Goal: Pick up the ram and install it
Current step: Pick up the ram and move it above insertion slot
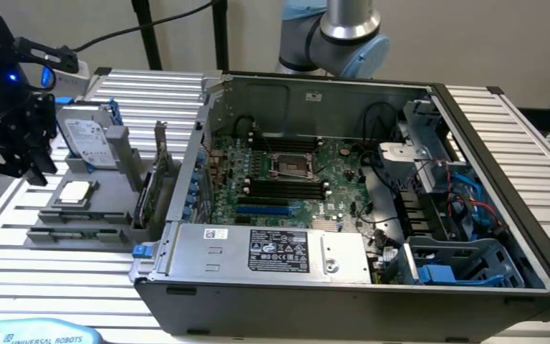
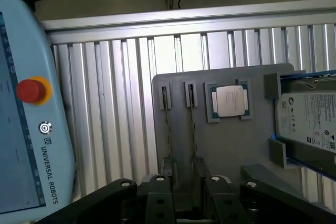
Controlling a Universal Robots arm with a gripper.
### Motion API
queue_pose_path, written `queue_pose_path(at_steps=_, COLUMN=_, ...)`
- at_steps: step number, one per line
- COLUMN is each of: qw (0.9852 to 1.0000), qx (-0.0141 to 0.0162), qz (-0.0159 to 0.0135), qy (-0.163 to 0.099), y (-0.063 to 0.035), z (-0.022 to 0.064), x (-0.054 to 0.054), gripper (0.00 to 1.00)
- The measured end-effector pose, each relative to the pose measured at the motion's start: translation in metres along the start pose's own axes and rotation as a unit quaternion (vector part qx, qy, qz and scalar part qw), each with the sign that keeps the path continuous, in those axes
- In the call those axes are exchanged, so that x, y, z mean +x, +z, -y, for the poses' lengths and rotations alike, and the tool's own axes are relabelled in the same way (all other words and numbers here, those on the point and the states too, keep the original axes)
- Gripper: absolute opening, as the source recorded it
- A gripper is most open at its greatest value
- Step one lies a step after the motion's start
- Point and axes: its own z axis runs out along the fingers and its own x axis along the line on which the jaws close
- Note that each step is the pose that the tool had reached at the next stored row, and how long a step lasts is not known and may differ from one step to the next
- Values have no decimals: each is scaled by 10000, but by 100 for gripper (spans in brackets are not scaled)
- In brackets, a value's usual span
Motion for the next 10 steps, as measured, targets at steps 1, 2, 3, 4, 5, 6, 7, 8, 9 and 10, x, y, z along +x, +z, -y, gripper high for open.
queue_pose_path(at_steps=1, qw=10000, qx=0, qz=1, qy=0, y=18, z=8, x=10, gripper=31)
queue_pose_path(at_steps=2, qw=10000, qx=0, qz=0, qy=0, y=36, z=15, x=20, gripper=31)
queue_pose_path(at_steps=3, qw=10000, qx=1, qz=1, qy=-1, y=54, z=22, x=29, gripper=31)
queue_pose_path(at_steps=4, qw=10000, qx=0, qz=0, qy=-1, y=73, z=29, x=39, gripper=31)
queue_pose_path(at_steps=5, qw=10000, qx=0, qz=0, qy=-1, y=90, z=35, x=49, gripper=31)
queue_pose_path(at_steps=6, qw=10000, qx=0, qz=0, qy=-1, y=108, z=42, x=58, gripper=31)
queue_pose_path(at_steps=7, qw=10000, qx=0, qz=0, qy=-1, y=126, z=49, x=68, gripper=31)
queue_pose_path(at_steps=8, qw=10000, qx=0, qz=0, qy=-2, y=143, z=55, x=77, gripper=31)
queue_pose_path(at_steps=9, qw=10000, qx=0, qz=0, qy=-2, y=161, z=62, x=87, gripper=31)
queue_pose_path(at_steps=10, qw=10000, qx=0, qz=0, qy=-2, y=179, z=68, x=96, gripper=31)
